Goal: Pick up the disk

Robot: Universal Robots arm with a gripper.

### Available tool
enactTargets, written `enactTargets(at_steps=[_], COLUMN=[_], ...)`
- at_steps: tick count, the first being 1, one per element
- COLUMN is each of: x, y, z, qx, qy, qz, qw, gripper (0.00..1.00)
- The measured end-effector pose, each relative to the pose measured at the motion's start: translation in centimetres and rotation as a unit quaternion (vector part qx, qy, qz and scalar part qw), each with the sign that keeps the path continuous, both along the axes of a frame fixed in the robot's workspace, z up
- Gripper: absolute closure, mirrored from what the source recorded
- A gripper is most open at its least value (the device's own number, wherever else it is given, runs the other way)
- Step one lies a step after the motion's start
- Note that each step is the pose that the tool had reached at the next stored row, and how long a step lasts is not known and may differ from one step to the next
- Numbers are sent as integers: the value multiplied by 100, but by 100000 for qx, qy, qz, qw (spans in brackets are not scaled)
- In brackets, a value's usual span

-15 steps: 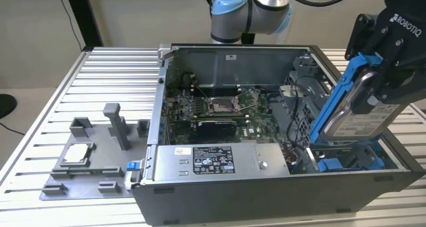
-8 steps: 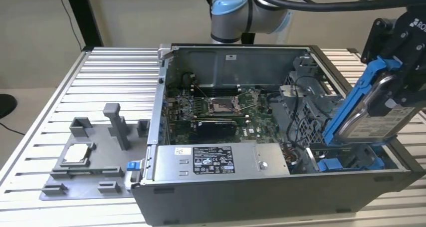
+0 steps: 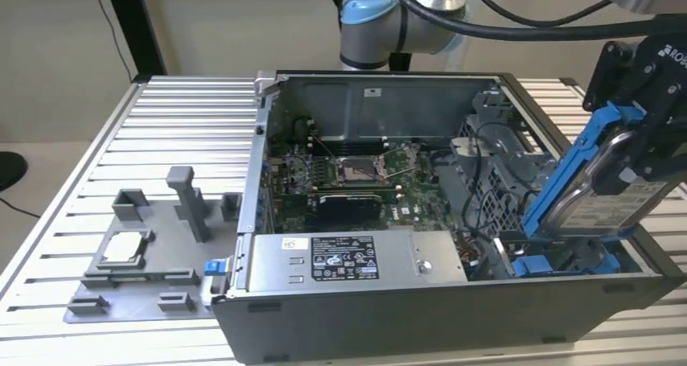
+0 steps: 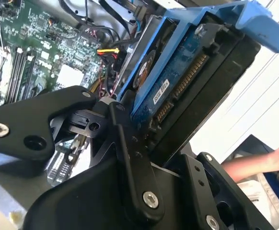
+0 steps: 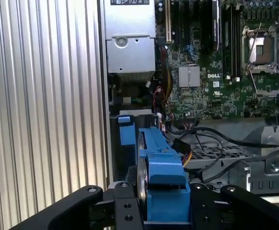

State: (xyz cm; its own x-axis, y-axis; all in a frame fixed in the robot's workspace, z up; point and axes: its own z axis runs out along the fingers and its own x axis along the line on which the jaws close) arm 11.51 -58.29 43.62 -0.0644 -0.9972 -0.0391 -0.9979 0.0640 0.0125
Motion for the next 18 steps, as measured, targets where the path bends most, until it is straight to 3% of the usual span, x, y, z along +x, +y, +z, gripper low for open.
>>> enactTargets(at_steps=[5,10,15,18], x=[-2,-50,-53,-59], y=[0,-9,-24,-32], z=[-22,-25,-47,-69], qx=[28,485,1120,1311], qy=[1,5,14,14], qz=[-1093,-1273,-1257,-1257], qw=[99994,99991,99986,99983], gripper=[100,100,100,100])
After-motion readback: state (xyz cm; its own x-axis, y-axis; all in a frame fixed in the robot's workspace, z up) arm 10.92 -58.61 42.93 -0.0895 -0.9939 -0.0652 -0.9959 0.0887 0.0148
